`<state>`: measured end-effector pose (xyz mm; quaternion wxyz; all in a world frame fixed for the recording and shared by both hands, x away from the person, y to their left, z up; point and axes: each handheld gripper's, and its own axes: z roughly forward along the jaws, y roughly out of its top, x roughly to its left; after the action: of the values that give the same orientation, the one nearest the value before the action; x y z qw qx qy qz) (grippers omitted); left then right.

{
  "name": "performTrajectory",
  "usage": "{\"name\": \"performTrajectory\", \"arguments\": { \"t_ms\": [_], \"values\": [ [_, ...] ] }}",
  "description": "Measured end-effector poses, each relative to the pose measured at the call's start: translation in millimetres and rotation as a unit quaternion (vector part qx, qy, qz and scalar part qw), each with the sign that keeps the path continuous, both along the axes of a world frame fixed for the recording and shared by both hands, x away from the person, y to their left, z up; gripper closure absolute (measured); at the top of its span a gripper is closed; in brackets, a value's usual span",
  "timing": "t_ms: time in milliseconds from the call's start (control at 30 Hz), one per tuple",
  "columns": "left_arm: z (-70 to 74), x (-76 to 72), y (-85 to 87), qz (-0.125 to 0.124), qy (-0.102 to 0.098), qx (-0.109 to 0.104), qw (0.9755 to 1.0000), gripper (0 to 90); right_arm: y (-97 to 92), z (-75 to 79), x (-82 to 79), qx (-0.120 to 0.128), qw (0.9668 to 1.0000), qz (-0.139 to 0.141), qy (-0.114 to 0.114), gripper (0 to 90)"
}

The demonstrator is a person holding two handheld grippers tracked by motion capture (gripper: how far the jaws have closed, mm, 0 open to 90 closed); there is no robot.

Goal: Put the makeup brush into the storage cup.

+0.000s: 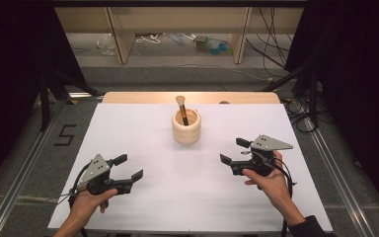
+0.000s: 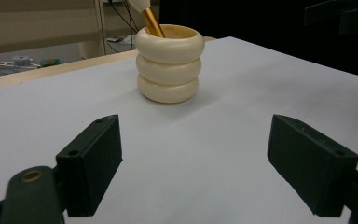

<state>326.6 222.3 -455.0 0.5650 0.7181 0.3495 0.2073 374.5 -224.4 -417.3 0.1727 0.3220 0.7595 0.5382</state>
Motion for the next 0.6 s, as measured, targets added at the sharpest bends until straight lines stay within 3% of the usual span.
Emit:
{"name": "performTrajectory", "arguments": {
  "t_ms": [600],
  "values": [
    [-0.2, 0.1, 0.1, -0.001, -0.001, 0.001, 1.0, 17.7, -6.7, -5.1, -9.5, -0.002, 1.0, -0.002, 0.005, 16.0]
  ]
}}
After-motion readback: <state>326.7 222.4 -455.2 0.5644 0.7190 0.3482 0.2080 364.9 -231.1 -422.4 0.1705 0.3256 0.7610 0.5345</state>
